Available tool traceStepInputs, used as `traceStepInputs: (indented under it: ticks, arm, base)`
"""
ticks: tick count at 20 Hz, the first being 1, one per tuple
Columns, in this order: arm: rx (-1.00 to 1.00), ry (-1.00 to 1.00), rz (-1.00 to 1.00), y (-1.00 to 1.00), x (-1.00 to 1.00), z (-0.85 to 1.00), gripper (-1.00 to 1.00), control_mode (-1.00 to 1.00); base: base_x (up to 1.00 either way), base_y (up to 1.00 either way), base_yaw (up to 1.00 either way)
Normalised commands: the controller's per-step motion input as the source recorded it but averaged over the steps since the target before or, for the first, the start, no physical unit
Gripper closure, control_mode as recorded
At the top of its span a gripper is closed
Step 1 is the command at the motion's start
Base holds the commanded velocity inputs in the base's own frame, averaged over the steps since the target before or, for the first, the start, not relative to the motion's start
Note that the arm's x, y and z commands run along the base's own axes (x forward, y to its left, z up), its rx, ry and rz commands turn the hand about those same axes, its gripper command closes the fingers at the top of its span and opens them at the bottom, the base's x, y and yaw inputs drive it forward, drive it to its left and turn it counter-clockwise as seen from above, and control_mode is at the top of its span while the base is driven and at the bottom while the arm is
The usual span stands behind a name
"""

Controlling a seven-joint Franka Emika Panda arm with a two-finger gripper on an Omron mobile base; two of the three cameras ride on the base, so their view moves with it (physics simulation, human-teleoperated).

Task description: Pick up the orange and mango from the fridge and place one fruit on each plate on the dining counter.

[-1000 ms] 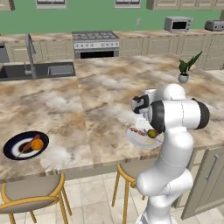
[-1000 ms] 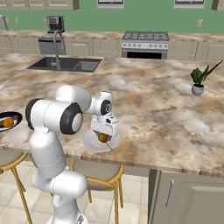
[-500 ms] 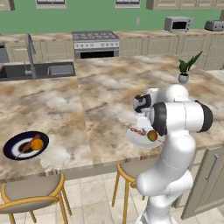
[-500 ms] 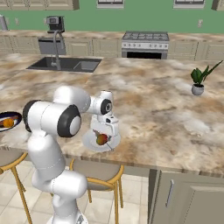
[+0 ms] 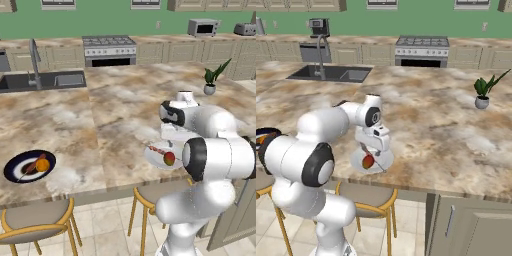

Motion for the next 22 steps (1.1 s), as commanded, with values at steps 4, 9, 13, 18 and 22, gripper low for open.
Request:
traceStepInputs:
  ticks: [4,9,13,18,22]
  arm:
    - [0.0,-0.29,0.0,0.0,-0.78,0.57,-1.0,-1.0]
    - [0.0,-0.35,0.0,0.01,-0.94,0.51,-1.0,-1.0]
    - [0.0,-0.34,0.01,0.03,-0.85,0.58,-1.0,-1.0]
    - [-0.02,-0.34,0.03,0.04,-0.56,0.8,-1.0,-1.0]
    - [-0.04,-0.3,0.03,0.02,-0.35,0.99,-1.0,-1.0]
  base:
    - [0.0,0.0,0.0]
    - [0.0,0.0,0.0]
    - [0.0,0.0,0.0]
    - [0.0,0.0,0.0]
    - [0.0,0.0,0.0]
